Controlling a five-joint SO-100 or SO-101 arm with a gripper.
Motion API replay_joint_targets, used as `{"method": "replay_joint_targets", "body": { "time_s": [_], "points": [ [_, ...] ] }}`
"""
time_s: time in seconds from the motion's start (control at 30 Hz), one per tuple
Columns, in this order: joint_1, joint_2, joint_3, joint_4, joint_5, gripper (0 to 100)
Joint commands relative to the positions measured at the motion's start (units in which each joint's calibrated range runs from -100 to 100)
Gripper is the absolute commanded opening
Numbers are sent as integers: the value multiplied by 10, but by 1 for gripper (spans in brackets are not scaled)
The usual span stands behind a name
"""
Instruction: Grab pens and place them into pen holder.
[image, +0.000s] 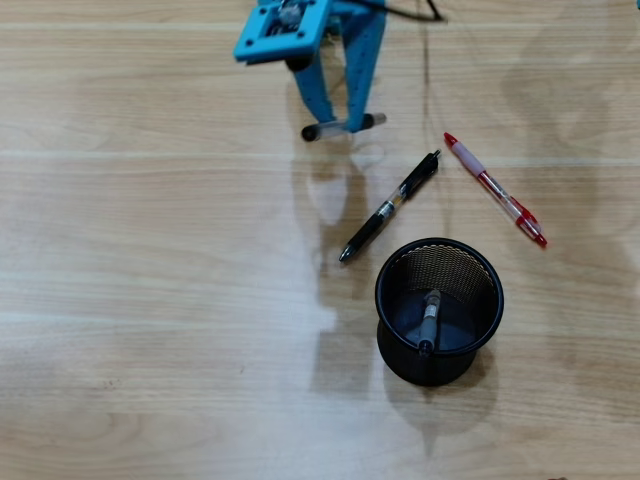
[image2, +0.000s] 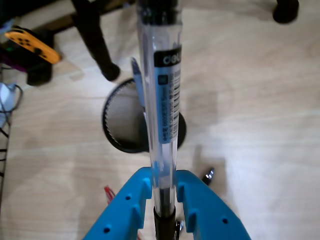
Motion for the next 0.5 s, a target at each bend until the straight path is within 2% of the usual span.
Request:
{"method": "replay_joint_targets", "body": {
  "time_s": [0.0, 0.27, 0.47],
  "points": [
    [-34, -31, -25, -102, 9, 2],
    [-58, -17, 74, -349, 61, 2],
    [-76, 38, 140, -506, 63, 2]
  ]
}}
